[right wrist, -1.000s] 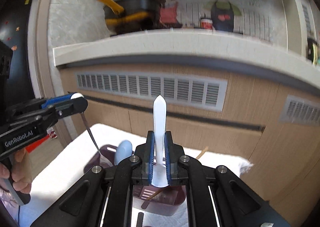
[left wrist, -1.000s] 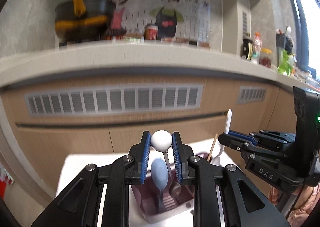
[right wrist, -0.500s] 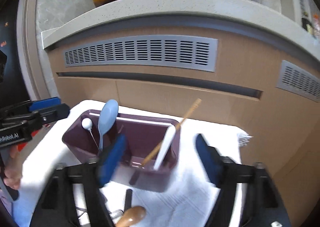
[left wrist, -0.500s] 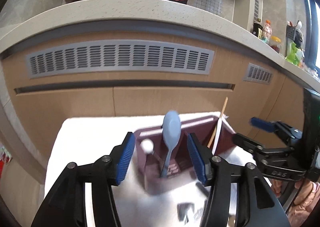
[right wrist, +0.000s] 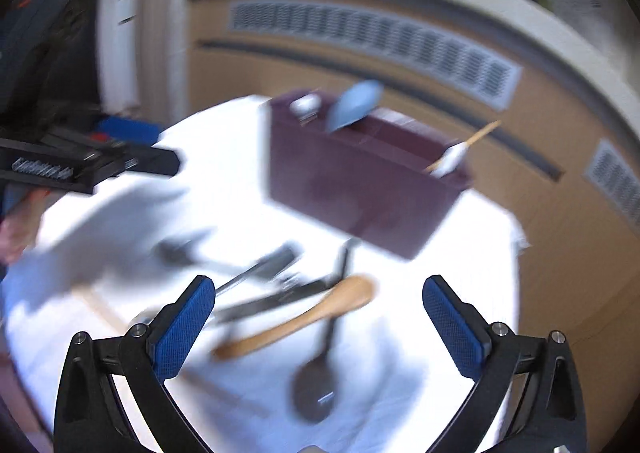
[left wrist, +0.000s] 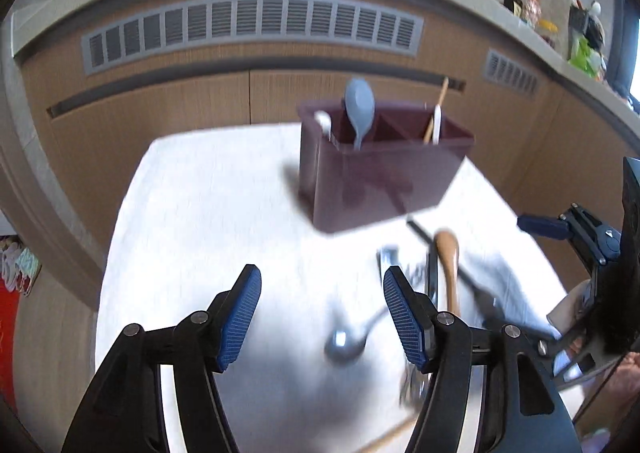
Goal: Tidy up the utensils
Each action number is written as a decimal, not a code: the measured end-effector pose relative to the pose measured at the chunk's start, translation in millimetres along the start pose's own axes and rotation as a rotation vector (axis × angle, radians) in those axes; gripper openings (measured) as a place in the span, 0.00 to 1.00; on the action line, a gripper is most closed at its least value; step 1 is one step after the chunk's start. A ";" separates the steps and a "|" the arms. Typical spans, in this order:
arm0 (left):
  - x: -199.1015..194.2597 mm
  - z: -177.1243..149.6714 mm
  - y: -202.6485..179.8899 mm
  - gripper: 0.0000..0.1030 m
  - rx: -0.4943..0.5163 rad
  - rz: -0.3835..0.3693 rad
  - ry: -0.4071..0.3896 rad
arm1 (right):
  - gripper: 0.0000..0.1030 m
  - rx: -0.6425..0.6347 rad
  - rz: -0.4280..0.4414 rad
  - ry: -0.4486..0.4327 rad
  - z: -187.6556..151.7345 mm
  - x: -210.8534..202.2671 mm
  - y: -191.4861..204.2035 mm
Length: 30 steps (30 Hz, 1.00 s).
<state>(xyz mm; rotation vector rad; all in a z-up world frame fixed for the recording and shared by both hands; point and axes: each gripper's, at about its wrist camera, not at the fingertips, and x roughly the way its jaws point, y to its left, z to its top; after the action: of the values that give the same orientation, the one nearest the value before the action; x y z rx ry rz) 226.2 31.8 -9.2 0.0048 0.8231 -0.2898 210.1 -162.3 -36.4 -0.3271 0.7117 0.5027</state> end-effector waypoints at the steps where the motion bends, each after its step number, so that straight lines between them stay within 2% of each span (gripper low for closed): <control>1: -1.2 -6.4 0.3 0.63 0.002 -0.003 0.012 | 1.00 -0.011 0.036 0.018 -5.6 0.8 5.9; 5: -4.0 -29.8 3.7 0.67 0.012 -0.007 0.051 | 1.00 -0.060 0.163 0.084 -25.2 3.2 29.6; 8: -2.2 -36.3 10.9 0.67 -0.035 -0.016 0.063 | 0.99 -0.103 0.198 0.115 -32.4 7.0 47.6; 11: -1.7 -37.0 18.8 0.67 -0.086 -0.029 0.061 | 0.90 -0.158 0.186 0.122 -36.3 13.3 62.4; 13: -1.6 -35.6 22.5 0.67 -0.105 -0.029 0.058 | 0.78 -0.184 0.166 0.137 -37.4 19.8 68.2; 14: -1.4 -35.0 23.9 0.67 -0.113 -0.029 0.057 | 0.76 -0.175 0.179 0.147 -37.5 22.9 67.9; 15: -1.1 -34.2 25.0 0.67 -0.119 -0.029 0.058 | 0.67 -0.147 0.207 0.155 -37.2 23.5 65.6; 16: -1.1 -33.7 26.3 0.67 -0.125 -0.030 0.058 | 0.47 -0.120 0.241 0.170 -37.3 24.2 62.0; 17: -0.8 -33.3 27.2 0.68 -0.130 -0.032 0.059 | 0.40 -0.097 0.273 0.180 -37.0 24.6 56.6; 18: -0.3 -32.9 28.1 0.68 -0.137 -0.034 0.059 | 0.26 -0.090 0.264 0.181 -37.9 22.9 54.6; 19: 0.3 -32.6 28.7 0.68 -0.143 -0.036 0.059 | 0.20 -0.089 0.248 0.182 -39.2 21.1 52.9; 25: 7.1 -31.3 23.1 0.68 -0.146 -0.058 0.080 | 0.09 0.089 0.210 0.202 -51.9 14.2 13.9; 30: 19.4 -31.2 6.2 0.68 -0.070 -0.068 0.118 | 0.09 0.277 0.180 0.207 -68.7 8.2 -27.0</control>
<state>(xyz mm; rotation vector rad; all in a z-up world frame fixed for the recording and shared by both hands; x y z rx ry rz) 217.8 36.4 -45.2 -0.0718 0.9516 -0.3271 193.1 -212.9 -88.1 -0.0549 1.0061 0.5371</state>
